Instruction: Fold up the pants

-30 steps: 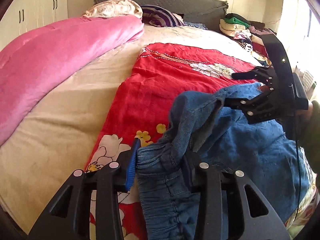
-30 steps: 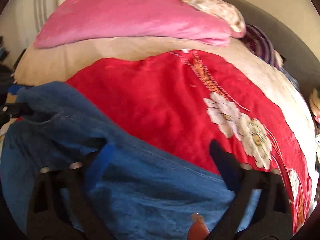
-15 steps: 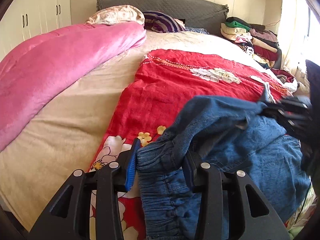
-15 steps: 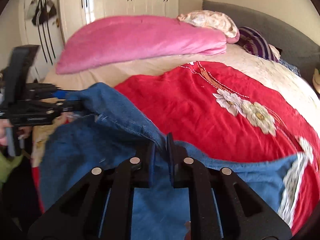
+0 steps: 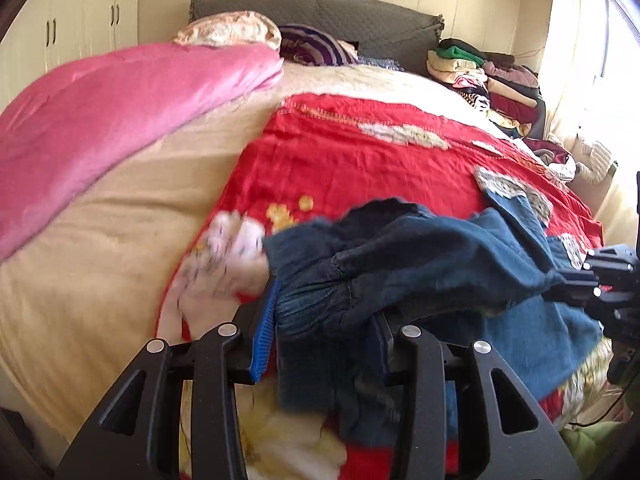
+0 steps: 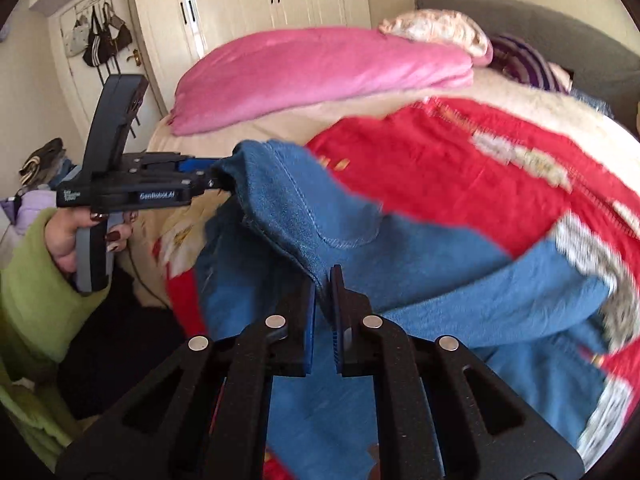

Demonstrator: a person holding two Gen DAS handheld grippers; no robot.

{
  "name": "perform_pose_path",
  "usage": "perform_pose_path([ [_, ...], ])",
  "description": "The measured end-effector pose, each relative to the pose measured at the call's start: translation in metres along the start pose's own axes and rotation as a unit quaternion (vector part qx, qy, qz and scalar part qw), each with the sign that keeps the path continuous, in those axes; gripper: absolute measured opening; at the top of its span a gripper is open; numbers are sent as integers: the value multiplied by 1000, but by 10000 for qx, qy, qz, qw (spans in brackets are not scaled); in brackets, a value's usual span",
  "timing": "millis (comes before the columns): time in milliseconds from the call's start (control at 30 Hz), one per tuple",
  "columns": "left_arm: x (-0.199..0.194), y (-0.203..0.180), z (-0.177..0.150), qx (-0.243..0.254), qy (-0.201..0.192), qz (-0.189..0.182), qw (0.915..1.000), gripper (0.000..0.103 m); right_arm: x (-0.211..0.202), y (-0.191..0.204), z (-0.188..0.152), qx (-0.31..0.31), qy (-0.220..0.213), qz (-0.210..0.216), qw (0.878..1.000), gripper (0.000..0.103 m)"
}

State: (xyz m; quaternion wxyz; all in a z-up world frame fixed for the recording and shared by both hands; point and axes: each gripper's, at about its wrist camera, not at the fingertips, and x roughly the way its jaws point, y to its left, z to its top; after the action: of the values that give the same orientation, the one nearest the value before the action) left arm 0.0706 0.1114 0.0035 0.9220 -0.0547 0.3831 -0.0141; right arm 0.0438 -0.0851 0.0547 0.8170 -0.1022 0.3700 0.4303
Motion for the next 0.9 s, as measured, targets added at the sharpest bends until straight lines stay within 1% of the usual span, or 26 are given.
perform_pose_path([
  [100,-2,6,-12,-101,89,-56,9999,39,3,13,-11,62,203,91,9997,3],
  [167,-3,7,-16,-103,119,-64,9999,40,5,22,-16,-54,307,19,9995,3],
  [233,-4,7,-19,-51,147,-38,9999,42,8,29,-20,-182,410,-119,9989,3],
  [267,-5,8,-22,-58,163,19,9998,45,10,30,-22,-150,451,-115,9988,3],
  [333,-9,13,-25,-143,181,6,9997,46,14,36,-28,-113,538,-29,9985,3],
  [400,-13,17,-28,-171,193,18,9997,54,17,43,-31,-190,584,-15,9981,3],
  [467,-18,21,-32,-169,232,44,9996,58,19,45,-34,-189,644,-28,9977,3],
  [567,-27,34,-39,-483,305,-107,9983,58,18,46,-37,-156,667,-29,9976,3],
  [700,-45,43,-43,-748,172,-190,9969,57,17,49,-39,-239,663,23,9975,3],
  [800,-52,33,-34,-611,41,-205,9979,57,17,50,-42,-212,715,65,9972,3],
  [900,-47,11,-19,-375,-13,-373,9986,57,18,52,-45,-251,738,85,9969,3],
])
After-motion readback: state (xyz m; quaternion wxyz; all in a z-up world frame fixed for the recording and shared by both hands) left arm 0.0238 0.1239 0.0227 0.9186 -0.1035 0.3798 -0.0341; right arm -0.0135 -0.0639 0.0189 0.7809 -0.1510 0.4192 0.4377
